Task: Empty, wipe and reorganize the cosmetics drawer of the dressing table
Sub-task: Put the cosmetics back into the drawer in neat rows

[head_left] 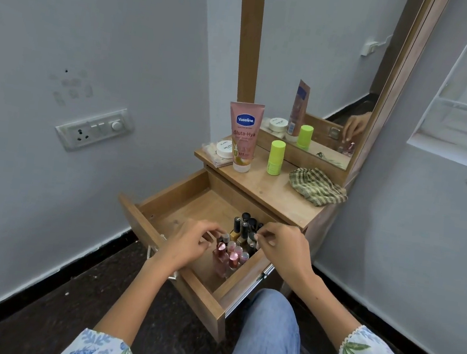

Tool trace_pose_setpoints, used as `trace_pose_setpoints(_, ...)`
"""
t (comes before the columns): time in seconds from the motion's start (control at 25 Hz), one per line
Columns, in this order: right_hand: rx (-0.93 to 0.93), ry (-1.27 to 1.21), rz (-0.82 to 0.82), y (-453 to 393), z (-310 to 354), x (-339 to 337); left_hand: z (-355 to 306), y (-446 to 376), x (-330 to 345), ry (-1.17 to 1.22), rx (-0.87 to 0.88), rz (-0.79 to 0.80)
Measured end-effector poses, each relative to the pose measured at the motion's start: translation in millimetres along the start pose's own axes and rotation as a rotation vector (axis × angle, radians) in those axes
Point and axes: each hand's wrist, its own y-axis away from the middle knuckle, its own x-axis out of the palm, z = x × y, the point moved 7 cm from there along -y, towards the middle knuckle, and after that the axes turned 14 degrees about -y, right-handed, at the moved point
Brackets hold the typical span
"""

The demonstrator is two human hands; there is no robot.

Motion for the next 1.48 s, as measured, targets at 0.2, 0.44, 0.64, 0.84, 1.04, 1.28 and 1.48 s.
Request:
trace_pose_setpoints(0.2, -0.121, 0.056, -0.183, -47, 4, -30, -28, -6, -31, 0.109, -0.004, -0.294)
trace_pose_setpoints(0.44, -0.077, 0.314, -0.046, -137, 1, -28, -45, -17, -30, 0.191, -0.055, -0.421)
trace_pose_setpoints(0.64, -0.08, 0.295, -0.16, -152, 8, -32, -43, -19, -34, 0.215, -0.1, -0.444)
trace_pose_setpoints(0.84, -0.049, -0.128, -0.187, -120, 20, -42, -44, -10, -41, 0.247, -0.094, -0.517)
trace_pose_setpoints(1.04, -0.039, -0.568, 0.0, -80, 56, -18, -51, 6, -65, 0.238, -0.035, -0.7)
trace_pose_setpoints(1.28, -0.179, -0.585, 0.092, -56, 80, 1, -31, 14, -76, 0.157, -0.081, -0.696)
trace_pose_setpoints(1.48, -0.19, -0.569, 0.098, -46, 75, 10, 3, 16, -66, 0.134, -0.156, -0.585)
